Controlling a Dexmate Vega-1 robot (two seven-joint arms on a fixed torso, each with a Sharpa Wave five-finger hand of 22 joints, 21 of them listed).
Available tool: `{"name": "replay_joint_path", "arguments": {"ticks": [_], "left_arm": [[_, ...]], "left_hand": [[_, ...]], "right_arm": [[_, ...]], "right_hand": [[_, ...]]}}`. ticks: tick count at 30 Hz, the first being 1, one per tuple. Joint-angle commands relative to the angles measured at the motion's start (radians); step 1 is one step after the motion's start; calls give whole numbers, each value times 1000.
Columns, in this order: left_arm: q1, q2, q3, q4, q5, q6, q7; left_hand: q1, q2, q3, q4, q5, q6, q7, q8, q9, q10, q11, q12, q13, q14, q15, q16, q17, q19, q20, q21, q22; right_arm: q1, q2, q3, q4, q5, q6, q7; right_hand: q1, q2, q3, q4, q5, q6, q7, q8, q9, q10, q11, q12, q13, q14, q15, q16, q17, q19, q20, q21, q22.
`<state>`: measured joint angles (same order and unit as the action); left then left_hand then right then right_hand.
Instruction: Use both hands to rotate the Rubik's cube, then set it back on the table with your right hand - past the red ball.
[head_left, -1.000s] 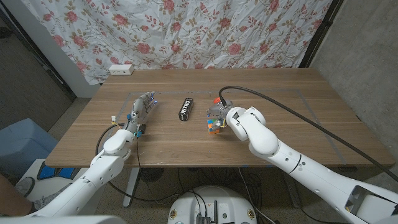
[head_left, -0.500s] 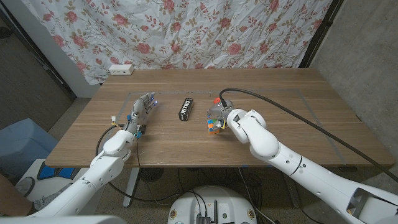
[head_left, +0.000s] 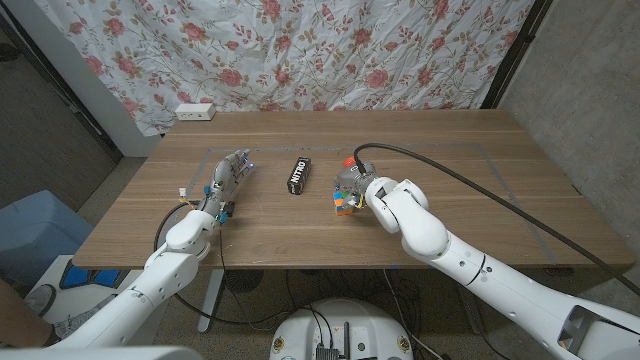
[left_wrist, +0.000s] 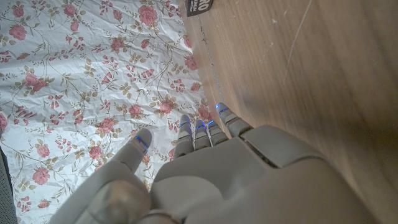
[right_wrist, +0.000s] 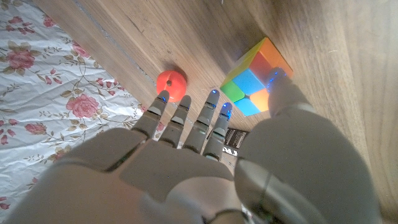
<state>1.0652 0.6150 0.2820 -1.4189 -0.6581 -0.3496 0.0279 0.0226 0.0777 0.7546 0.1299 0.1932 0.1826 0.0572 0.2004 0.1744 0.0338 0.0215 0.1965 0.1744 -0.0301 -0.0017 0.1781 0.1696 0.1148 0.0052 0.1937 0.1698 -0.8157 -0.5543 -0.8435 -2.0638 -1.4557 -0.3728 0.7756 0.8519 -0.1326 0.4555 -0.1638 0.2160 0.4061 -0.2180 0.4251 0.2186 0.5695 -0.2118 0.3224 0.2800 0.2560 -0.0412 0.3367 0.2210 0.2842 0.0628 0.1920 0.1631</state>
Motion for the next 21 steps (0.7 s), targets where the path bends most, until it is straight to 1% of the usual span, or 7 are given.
{"name": "replay_joint_path", "arguments": {"ticks": [1, 8, 11, 14, 21], "left_arm": [[-3, -5, 2, 12, -4, -6, -11], [-3, -4, 3, 10, -3, 0, -6], [-5, -4, 4, 11, -3, 1, -7], [-7, -5, 4, 14, -5, 1, -10], [-11, -6, 7, 14, -3, 12, -2]], "left_hand": [[-7, 81, 4, 6, 4, 8, 2, -1, 6, 10, -1, 3, 3, 6, -1, 1, 3, 3, 5, 2, 3], [-7, 81, 4, 6, 4, 9, 2, -2, 6, 12, -1, 3, 3, 6, -1, 1, 3, 3, 4, 2, 3], [-7, 81, 5, 7, 4, 9, 2, -2, 6, 12, 0, 3, 3, 6, -1, 1, 3, 4, 5, 2, 3], [-7, 81, 5, 7, 4, 9, 2, -3, 6, 12, -1, 3, 3, 6, -1, 1, 3, 4, 4, 2, 3], [-7, 81, 5, 8, 5, 10, 2, -3, 6, 12, 0, 2, 3, 7, -2, 1, 3, 4, 4, 2, 3]], "right_arm": [[-5, 4, 0, 5, -7, -6, -17], [-4, 5, 1, 9, -4, -7, -16], [3, 9, 0, 14, -1, -6, 1], [5, 9, 0, 16, 3, -5, -5], [14, 10, -3, 18, 7, -5, 11]], "right_hand": [[19, 0, -7, -1, 10, 19, -1, 12, 6, 24, -2, 10, 7, 15, -68, 11, 4, 11, -1, -2, 3], [30, 10, -11, 0, 13, 50, -1, 30, 10, 51, -3, 15, 17, 32, -78, 22, 9, 18, -6, -2, 3], [34, 15, -11, 1, 13, 56, -1, 34, 11, 56, -3, 16, 19, 32, -79, 24, 11, 19, -6, -2, 3], [36, 17, -12, 2, 14, 60, -2, 37, 12, 60, -3, 16, 21, 32, -78, 26, 13, 18, -5, -3, 3], [46, 29, -11, 2, 15, 76, -2, 46, 14, 76, -4, 19, 27, 36, -79, 32, 17, 18, -5, -5, 3]]}}
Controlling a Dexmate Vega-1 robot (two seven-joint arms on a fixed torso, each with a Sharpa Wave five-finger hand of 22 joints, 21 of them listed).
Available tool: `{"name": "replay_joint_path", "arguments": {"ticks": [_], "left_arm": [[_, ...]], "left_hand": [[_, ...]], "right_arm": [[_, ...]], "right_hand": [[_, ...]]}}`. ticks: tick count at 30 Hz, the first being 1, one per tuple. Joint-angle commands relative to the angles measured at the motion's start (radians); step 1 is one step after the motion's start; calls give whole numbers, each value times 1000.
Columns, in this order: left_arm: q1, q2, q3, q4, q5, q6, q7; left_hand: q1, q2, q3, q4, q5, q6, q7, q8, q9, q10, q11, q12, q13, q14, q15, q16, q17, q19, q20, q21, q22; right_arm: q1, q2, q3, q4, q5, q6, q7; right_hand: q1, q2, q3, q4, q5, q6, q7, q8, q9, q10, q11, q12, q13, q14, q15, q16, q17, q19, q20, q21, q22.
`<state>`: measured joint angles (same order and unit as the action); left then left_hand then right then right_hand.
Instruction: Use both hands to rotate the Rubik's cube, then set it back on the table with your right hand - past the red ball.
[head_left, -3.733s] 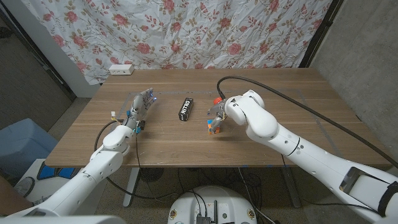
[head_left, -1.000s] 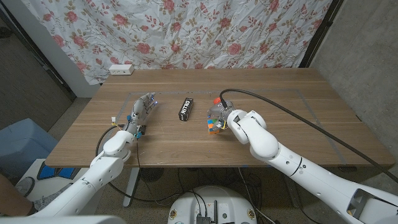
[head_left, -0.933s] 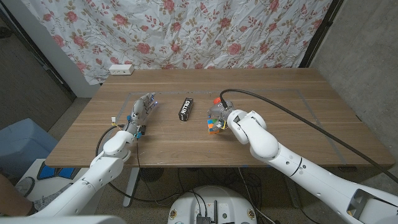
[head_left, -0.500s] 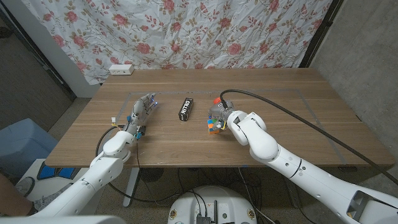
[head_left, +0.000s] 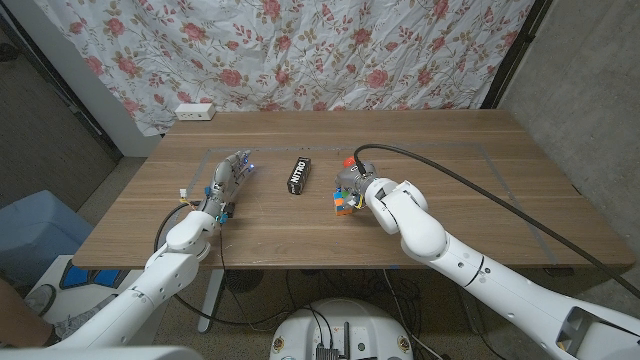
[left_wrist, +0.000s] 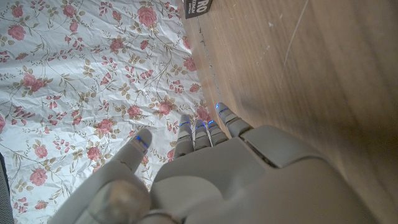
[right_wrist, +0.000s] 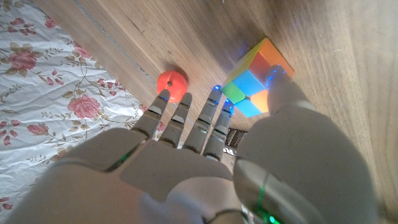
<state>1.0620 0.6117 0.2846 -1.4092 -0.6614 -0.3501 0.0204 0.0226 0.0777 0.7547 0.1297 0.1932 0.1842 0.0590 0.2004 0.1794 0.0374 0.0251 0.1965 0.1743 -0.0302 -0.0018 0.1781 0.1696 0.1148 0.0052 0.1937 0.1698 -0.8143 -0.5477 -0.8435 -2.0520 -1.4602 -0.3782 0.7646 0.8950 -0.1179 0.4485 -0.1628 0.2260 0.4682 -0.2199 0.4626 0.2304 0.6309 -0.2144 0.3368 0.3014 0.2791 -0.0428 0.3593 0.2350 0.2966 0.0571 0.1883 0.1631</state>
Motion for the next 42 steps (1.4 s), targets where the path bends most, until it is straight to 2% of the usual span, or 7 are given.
{"name": "replay_joint_path", "arguments": {"ticks": [1, 26, 36, 42], "left_arm": [[-9, -5, 5, 10, -2, 7, -2], [-30, -18, 15, 35, -4, 15, -6], [-37, -21, 20, 40, -3, 18, -7], [-40, -21, 22, 34, 1, 23, -1]], "left_hand": [[-7, 81, 5, 8, 5, 9, 0, -3, 1, 9, -4, 2, 3, 7, -2, 1, 3, 4, 4, 1, 3], [-7, 81, 6, 9, 5, 11, -1, -6, 2, 9, -6, 1, 3, 7, -1, 0, 2, 4, 4, 1, 3], [-7, 81, 7, 9, 5, 11, 0, -8, 2, 10, -5, 0, 3, 7, -3, 0, 2, 4, 4, 1, 3], [-7, 81, 8, 10, 5, 12, -1, -8, 2, 10, -4, 0, 3, 7, -3, 0, 2, 5, 4, 1, 3]], "right_arm": [[13, 3, -3, 6, 10, 0, 22], [52, -8, -13, 23, 41, 33, 50], [53, -21, -7, 14, 57, 36, 24], [51, -31, 2, 2, 74, 40, 10]], "right_hand": [[4, 15, -4, 1, 5, 15, 0, 9, 2, 16, -2, 5, 6, 12, -78, 9, 3, 4, 1, -1, 3], [33, 44, -9, 1, -6, 86, -1, 45, 5, 63, -3, 13, 27, 25, -97, 28, 18, 0, 1, -4, 3], [39, 55, -28, 5, -18, 165, -2, 84, 9, 129, -5, 26, 48, 53, -120, 54, 33, 10, -4, -1, 3], [41, 61, -35, 6, -21, 194, -2, 99, 10, 152, -5, 29, 56, 66, -127, 65, 40, 17, -5, 0, 3]]}}
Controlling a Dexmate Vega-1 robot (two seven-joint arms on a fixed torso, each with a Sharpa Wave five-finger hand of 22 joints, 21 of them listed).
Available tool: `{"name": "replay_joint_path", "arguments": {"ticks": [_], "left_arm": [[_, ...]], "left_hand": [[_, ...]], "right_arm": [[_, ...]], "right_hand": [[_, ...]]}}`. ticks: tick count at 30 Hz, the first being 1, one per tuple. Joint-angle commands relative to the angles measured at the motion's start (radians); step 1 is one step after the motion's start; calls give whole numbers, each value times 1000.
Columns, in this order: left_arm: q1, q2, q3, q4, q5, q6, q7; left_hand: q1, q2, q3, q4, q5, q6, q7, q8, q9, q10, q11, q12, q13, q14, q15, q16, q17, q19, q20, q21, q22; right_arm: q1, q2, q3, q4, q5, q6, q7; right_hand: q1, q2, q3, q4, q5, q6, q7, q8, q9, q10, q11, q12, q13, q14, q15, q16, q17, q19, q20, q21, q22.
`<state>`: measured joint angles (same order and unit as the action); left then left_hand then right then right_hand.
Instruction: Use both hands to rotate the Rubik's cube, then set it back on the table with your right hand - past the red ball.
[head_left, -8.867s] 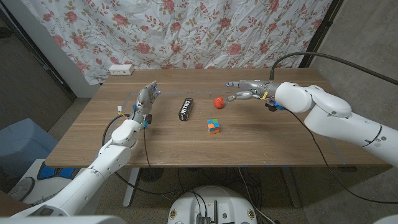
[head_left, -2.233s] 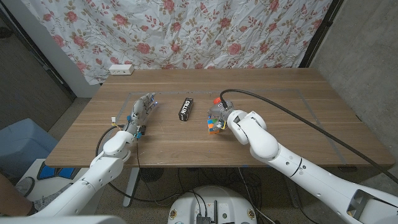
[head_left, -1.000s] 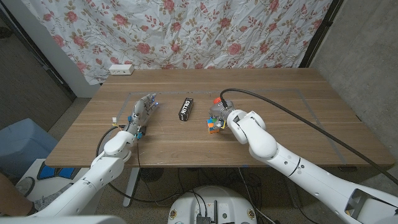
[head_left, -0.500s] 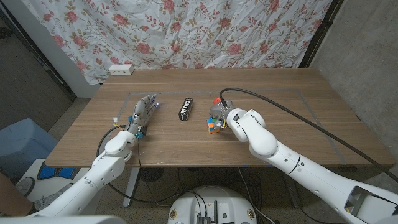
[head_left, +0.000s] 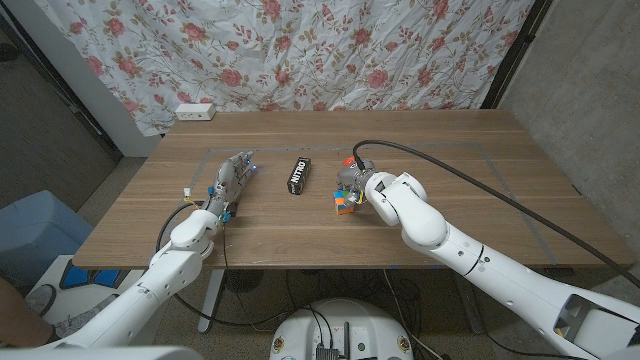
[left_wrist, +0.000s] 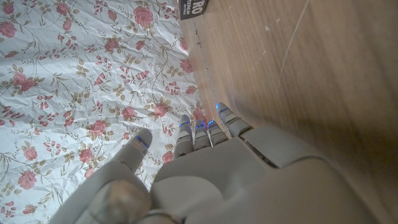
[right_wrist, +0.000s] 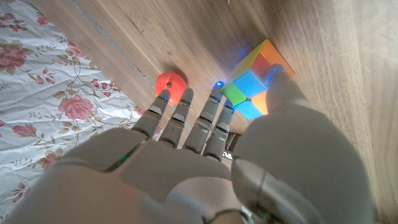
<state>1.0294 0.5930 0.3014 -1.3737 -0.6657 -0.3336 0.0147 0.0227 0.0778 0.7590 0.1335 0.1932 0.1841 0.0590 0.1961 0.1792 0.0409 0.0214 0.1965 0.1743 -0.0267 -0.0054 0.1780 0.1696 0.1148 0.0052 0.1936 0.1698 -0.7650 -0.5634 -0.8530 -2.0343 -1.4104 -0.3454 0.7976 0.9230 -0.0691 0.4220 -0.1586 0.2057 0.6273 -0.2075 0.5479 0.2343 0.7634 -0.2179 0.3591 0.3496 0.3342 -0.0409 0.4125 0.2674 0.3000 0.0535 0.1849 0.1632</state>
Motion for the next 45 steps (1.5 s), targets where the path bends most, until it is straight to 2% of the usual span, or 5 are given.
{"name": "replay_joint_path", "arguments": {"ticks": [1, 10, 22, 45], "left_arm": [[-8, -3, 5, -3, 5, 7, 5], [-10, 2, 9, -15, 13, 19, 15], [-6, 12, 11, -60, 31, 41, 48], [10, 10, 16, -157, 80, 57, 126]], "left_hand": [[-7, 81, 3, 6, 5, 12, -1, -4, 2, 7, 0, 0, 3, 3, 1, 0, 2, 5, 4, 1, 3], [-7, 81, 4, 6, 5, 12, -2, -5, 3, 7, -1, -1, 3, 4, 0, 0, 2, 5, 4, 1, 3], [-6, 81, 5, 6, 5, 13, -1, -6, 3, 6, -1, -1, 3, 4, 1, 0, 2, 5, 3, 1, 3], [-3, 80, 8, 2, 5, 22, -1, -4, 3, 20, -3, 2, 3, 15, 1, 2, 1, 15, 3, 4, 3]], "right_arm": [[1, -17, 13, -17, 25, 7, -24], [-4, -35, 36, -34, 58, 10, -51], [-26, -75, 88, -60, 159, 7, -122], [-83, -176, 218, -96, 483, 26, -390]], "right_hand": [[13, 13, -9, 2, 0, 37, -14, 15, 6, 21, -2, 7, 8, 12, -130, 12, 8, 14, -3, 4, 3], [11, 18, -15, 5, -2, 52, -15, 22, 6, 34, -2, 8, 14, 18, -132, 19, 13, 24, -5, 6, 3], [7, 29, -21, 8, -3, 64, -15, 29, 5, 49, -2, 8, 19, 27, -134, 29, 21, 36, -9, 7, 3], [-4, 42, -35, 12, -7, 83, -15, 38, 4, 76, -2, 6, 27, 48, -133, 48, 32, 56, -18, 8, 3]]}}
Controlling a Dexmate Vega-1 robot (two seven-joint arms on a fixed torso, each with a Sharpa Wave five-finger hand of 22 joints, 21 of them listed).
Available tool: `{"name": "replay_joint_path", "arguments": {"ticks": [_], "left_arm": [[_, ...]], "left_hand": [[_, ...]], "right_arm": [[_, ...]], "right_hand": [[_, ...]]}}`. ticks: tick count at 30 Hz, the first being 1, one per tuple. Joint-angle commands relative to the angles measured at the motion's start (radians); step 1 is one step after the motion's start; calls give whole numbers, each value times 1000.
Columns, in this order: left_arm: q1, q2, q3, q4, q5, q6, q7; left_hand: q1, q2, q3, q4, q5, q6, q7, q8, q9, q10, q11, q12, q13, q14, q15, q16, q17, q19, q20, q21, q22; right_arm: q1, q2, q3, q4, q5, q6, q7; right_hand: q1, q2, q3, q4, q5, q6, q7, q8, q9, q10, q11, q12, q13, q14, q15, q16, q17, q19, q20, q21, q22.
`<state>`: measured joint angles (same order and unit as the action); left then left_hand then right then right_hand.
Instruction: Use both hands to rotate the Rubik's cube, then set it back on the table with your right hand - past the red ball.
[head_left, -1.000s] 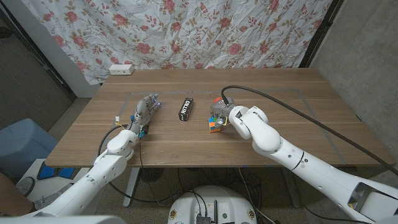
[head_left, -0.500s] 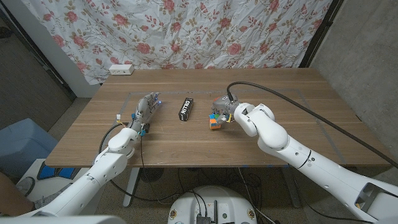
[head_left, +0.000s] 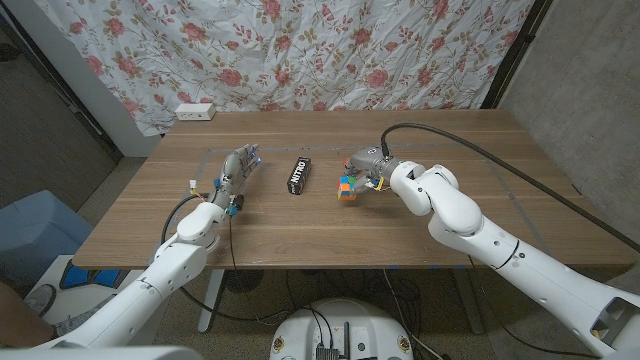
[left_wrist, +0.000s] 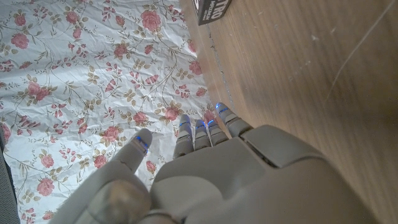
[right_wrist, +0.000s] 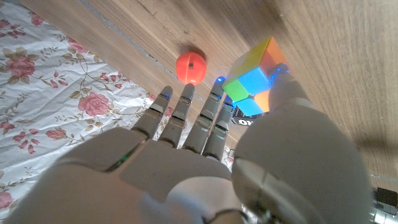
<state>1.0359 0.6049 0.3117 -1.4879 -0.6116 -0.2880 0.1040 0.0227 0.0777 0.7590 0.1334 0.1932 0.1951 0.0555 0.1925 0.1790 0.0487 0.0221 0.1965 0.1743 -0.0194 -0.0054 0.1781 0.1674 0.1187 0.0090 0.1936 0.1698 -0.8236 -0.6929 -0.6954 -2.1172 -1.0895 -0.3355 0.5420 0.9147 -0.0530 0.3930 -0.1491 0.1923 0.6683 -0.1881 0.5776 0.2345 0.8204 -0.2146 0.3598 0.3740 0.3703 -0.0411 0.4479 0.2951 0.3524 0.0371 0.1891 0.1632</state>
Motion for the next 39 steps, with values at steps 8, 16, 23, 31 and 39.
{"name": "replay_joint_path", "arguments": {"ticks": [8, 16, 23, 31, 39], "left_arm": [[-3, -2, 11, -71, 48, 24, 56], [-4, 3, 18, -110, 72, 49, 82], [7, 7, 23, -151, 101, 50, 104], [25, 7, 30, -207, 150, 71, 156], [39, 10, 41, -256, 217, 86, 203]], "left_hand": [[-2, 81, 10, 0, 5, 19, 4, 2, 3, 18, -3, 3, 3, 13, -1, 3, 2, 16, -2, 5, 3], [1, 80, 12, -5, 5, 27, 4, 3, 3, 26, -5, 5, 3, 18, -3, 3, 1, 22, -1, 7, 3], [3, 79, 14, -9, 5, 35, 2, 5, 3, 34, -4, 7, 3, 27, -4, 4, 1, 26, 0, 7, 3], [3, 79, 16, -11, 4, 54, 2, 9, 3, 47, -7, 9, 3, 38, -6, 5, 1, 31, 2, 8, 3], [3, 80, 18, -13, 4, 74, -9, 12, 3, 58, -8, 11, 3, 48, -8, 6, 1, 38, 1, 9, 3]], "right_arm": [[-35, -73, 84, -8, 261, 33, -228], [-44, -90, 99, 3, 340, 40, -306], [-53, -108, 116, 12, 407, 50, -368], [-56, -130, 135, 33, 485, 75, -423], [-70, -146, 161, 49, 571, 94, -473]], "right_hand": [[4, 31, -9, 2, 5, 48, -34, 10, 3, 27, -6, 2, 2, 18, -135, 19, 8, 9, -2, 3, 3], [6, 35, -13, 0, 3, 51, -35, 12, 2, 36, -6, -1, 2, 23, -137, 27, 13, 16, -6, 4, 3], [6, 38, -15, 0, 2, 53, -35, 12, 2, 42, -6, -1, 3, 26, -137, 30, 15, 18, -8, 4, 3], [4, 41, -19, 0, 0, 55, -35, 13, 1, 49, -6, -4, 2, 27, -135, 34, 18, 17, -1, 2, 3], [-1, 42, -23, 2, -1, 58, -34, 13, 0, 55, -5, -6, 3, 29, -132, 37, 19, 18, 3, 1, 3]]}}
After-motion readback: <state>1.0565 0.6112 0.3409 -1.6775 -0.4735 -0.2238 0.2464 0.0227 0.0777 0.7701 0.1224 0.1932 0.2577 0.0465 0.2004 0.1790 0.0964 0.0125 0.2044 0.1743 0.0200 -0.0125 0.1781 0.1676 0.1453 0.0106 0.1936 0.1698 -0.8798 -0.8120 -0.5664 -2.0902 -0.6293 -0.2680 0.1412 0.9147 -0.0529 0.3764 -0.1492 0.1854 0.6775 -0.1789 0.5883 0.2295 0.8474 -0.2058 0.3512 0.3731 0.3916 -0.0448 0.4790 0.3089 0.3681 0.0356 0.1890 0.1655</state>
